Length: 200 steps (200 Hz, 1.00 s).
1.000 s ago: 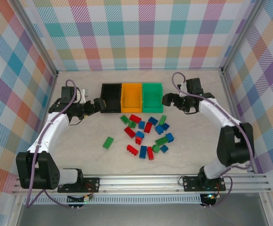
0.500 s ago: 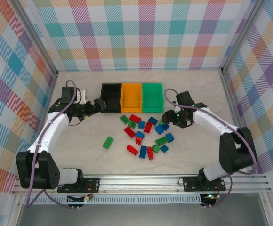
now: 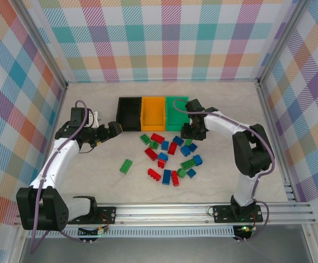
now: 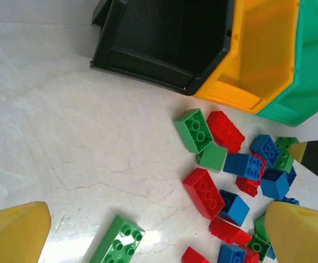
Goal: Sort the legos into containers by color
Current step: Pick up the lego from the center of the table.
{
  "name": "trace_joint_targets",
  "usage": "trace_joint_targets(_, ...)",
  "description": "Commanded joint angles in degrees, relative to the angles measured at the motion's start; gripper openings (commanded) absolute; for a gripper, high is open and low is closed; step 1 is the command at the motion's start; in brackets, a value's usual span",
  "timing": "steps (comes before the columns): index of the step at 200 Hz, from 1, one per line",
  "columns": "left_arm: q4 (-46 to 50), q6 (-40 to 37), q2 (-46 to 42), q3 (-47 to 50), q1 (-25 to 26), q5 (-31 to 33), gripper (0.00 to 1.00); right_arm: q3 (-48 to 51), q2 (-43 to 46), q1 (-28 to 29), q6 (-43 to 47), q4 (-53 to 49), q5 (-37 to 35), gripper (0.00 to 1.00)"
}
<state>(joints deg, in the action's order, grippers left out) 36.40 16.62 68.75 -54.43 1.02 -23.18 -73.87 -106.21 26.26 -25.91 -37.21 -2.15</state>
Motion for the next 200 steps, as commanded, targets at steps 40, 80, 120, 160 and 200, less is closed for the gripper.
trace_joint_targets(40,5.5,-4.8,-1.7,0.2,-0.4,2.9,1.0,-2.8,-4.8,1.1,-0.2,-3.4,-4.7,0.41)
trace_joint_targets(80,4.4,-4.7,0.0,0.8,-0.5,-0.4,1.0,-0.6,-3.7,1.5,-1.1,-1.4,-4.4,0.18)
trace_joint_targets(120,4.8,-3.5,0.4,0.6,-0.4,-0.8,1.0,0.3,2.1,2.6,-1.4,-2.2,-5.3,0.16)
trace_joint_targets(160,-3.5,3.9,-1.6,5.4,-0.4,-4.4,1.0,-5.3,5.3,5.6,-0.2,-4.0,-3.9,0.16)
trace_joint_targets(200,-4.9,4.5,-0.3,9.8,-0.4,-1.5,1.0,-18.6,-0.7,8.1,1.8,-5.0,1.0,0.17)
